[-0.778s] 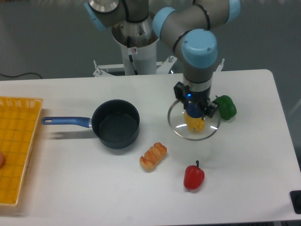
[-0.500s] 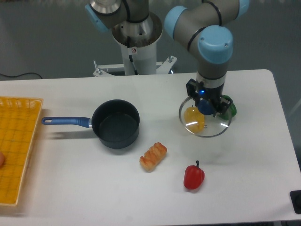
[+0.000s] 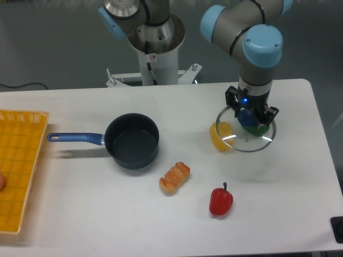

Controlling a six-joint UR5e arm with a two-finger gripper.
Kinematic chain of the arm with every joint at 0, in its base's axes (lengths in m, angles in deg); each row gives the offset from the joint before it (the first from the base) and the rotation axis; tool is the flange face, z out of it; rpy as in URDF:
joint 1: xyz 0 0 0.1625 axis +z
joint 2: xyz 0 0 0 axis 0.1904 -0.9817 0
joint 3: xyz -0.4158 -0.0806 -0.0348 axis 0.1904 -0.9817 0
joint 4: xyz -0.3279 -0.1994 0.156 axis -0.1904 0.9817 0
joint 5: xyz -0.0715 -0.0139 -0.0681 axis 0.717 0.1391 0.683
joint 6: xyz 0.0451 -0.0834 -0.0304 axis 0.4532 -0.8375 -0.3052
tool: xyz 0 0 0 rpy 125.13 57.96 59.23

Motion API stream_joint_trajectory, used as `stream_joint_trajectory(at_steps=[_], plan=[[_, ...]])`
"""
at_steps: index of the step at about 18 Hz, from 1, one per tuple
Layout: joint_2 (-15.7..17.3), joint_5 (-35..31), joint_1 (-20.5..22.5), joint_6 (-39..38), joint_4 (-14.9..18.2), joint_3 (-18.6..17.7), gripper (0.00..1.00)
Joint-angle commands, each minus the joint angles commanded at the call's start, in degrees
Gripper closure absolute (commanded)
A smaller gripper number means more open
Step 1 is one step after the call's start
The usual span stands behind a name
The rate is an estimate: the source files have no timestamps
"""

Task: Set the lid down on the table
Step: 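Lift the glass lid by its knob and carry it off the peppers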

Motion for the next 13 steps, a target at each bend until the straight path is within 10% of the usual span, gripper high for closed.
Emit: stream_joint_trajectory(at_steps=[13], plan=[[-6.59, -0.26, -0.35, -0.35, -4.40, 3.77, 0.56]])
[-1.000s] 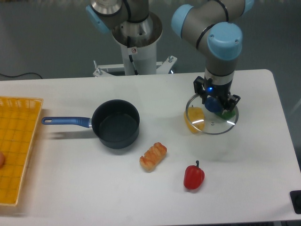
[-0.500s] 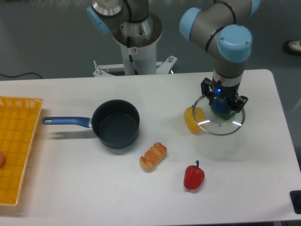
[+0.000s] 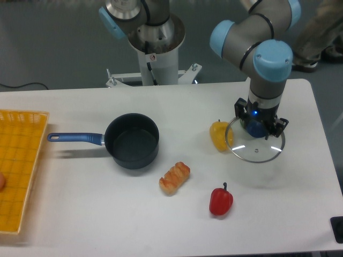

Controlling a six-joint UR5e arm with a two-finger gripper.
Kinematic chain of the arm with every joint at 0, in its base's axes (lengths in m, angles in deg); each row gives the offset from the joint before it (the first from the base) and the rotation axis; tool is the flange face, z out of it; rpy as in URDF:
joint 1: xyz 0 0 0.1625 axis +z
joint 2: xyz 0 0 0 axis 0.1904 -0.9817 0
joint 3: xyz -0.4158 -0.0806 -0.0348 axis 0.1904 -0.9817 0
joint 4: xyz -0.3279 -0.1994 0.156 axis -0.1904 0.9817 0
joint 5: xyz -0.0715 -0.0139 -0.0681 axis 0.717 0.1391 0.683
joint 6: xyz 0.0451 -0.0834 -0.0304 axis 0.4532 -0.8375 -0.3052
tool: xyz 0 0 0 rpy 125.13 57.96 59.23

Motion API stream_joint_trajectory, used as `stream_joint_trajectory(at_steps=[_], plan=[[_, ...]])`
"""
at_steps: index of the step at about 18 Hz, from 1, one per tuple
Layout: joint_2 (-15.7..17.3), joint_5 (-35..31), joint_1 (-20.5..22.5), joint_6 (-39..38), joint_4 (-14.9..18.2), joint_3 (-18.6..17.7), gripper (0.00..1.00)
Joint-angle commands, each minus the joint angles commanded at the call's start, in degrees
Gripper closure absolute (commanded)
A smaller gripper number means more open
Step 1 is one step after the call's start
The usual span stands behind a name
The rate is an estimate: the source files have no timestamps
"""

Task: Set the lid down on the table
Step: 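Lift the glass lid by its knob and carry it off the peppers, then lower the held glass lid flat onto the table surface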

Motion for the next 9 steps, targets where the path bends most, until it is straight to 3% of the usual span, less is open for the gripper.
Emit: stream_joint_trajectory(at_steps=[6, 9], plan=[[-4.75, -0.18, -0.35, -0.35, -4.82, 1.23, 0.56], [-6.86, -0.09, -0.44, -0.35, -5.19, 2.02, 0.56]])
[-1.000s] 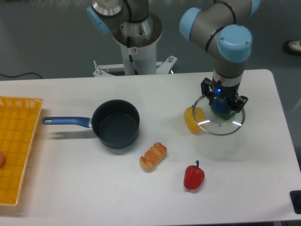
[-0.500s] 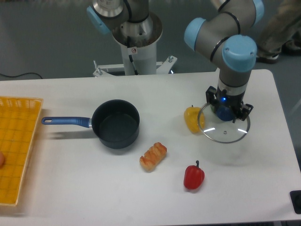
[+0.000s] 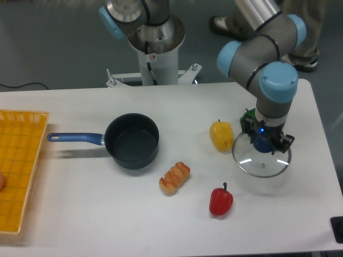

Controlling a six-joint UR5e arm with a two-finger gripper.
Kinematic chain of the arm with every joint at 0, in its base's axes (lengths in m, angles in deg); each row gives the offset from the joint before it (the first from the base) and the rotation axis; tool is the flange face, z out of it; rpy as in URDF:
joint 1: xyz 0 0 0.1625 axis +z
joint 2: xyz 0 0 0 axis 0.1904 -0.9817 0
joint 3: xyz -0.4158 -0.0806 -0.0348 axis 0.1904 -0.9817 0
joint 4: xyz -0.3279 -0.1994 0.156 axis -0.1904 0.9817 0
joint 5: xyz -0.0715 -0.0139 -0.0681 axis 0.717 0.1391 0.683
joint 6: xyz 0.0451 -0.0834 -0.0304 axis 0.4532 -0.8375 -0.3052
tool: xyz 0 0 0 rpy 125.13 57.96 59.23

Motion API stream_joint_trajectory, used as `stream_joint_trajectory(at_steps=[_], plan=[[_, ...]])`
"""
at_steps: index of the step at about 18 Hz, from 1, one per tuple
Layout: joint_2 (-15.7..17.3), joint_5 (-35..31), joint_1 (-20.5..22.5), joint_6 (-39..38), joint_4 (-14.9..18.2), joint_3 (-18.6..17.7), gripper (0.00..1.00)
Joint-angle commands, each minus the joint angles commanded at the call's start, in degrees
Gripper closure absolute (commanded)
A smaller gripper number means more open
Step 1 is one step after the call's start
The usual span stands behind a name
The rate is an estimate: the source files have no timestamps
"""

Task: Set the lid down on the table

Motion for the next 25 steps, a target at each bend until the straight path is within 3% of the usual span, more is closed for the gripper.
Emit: stream_joint_trajectory(at_steps=[6, 25], plan=[[-2.55, 0.09, -0.26, 0.09, 0.00, 0.79, 0.56], [-4.49, 0.00, -1.05, -0.09, 0.00, 1.23, 0.55]])
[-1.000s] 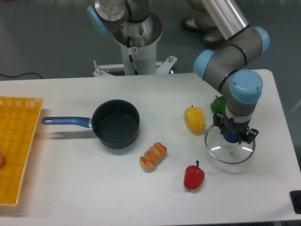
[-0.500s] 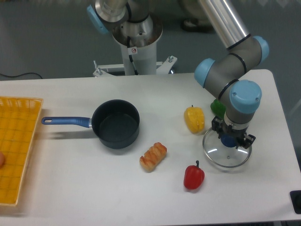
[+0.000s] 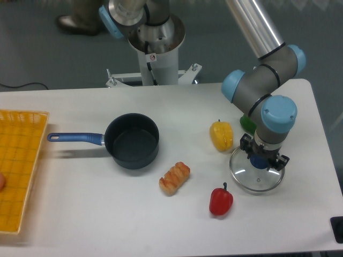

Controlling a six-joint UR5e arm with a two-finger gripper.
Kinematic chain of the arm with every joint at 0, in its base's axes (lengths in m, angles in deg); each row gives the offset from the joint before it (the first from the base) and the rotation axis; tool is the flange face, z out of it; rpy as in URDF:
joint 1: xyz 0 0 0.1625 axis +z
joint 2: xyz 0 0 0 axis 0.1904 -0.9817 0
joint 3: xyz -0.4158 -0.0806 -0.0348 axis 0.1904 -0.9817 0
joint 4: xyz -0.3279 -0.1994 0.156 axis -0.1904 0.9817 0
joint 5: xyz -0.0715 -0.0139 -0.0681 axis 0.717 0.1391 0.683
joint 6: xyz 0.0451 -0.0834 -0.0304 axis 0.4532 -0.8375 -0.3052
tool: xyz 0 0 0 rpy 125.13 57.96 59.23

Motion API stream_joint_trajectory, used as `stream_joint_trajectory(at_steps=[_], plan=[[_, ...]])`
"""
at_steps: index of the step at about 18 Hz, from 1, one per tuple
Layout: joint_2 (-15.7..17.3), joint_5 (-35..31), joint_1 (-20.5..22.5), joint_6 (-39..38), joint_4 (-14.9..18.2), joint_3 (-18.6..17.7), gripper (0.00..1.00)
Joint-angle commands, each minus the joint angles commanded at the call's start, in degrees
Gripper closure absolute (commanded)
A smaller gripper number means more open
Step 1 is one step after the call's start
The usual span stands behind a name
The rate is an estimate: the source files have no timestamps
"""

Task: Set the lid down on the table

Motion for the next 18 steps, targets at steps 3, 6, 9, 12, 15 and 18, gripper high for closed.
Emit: stream_joint_trajectory(at_steps=[3, 6, 9, 12, 15, 18], plan=[[-0.35, -0.09, -0.09, 0.00, 0.00, 0.00, 0.54], [-0.44, -0.09, -0.09, 0.09, -0.09, 0.00, 0.54], [-0.44, -0.17, -0.18, 0.00, 0.00, 0.00, 0.54], [-0.53, -0.09, -0.18, 0.00, -0.09, 0.00, 0.54], [-0.62, -0.09, -0.18, 0.00, -0.17, 0.00, 0.51], [-0.88, -0.18, -0.62, 0.09, -1.05, -0.09, 0.51]])
